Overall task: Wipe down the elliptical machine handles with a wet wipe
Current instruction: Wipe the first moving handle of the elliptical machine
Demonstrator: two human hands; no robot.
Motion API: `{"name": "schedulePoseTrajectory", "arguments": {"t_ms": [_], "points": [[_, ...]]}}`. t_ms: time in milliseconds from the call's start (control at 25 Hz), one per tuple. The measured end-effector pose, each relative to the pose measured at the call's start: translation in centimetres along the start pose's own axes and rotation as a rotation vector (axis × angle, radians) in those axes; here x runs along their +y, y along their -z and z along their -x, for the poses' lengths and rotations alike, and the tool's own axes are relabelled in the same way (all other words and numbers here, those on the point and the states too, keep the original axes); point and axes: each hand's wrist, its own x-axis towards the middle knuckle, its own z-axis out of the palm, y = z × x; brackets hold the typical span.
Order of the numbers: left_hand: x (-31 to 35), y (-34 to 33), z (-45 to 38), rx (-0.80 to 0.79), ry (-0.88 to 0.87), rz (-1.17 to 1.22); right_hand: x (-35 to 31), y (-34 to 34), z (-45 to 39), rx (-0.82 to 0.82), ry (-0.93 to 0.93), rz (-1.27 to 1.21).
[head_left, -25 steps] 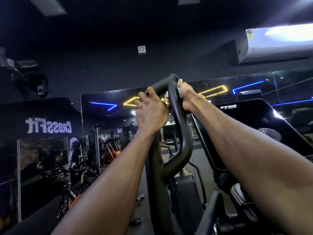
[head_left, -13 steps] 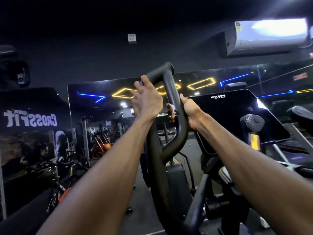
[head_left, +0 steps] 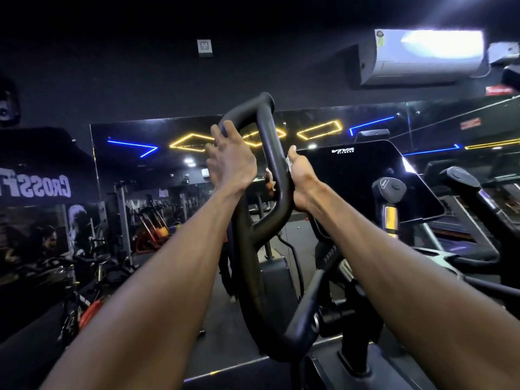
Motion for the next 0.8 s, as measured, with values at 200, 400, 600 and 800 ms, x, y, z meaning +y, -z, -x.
{"name": "schedulePoseTrajectory", "arguments": {"t_ms": [200, 400, 600, 800], "points": [[-0.2, 0.1, 1.6, 0.001, 0.031, 0.068, 2.8, 0.2, 2.3, 0.089, -0.078, -0.195], [-0.7, 0.6, 4.7, -0.008, 0.082, 0.185, 5.7, -1.0, 3.3, 0.237, -0.044, -0.337], [-0.8, 1.2, 6.5, 0.013, 0.187, 0.296, 7.8, -2.1, 4.6, 0.328, -0.122, -0.31], [-1.0, 1.6, 7.7, -0.056, 0.343, 0.275, 8.7, -3.9, 7.9, 0.229, -0.143, -0.182]]}}
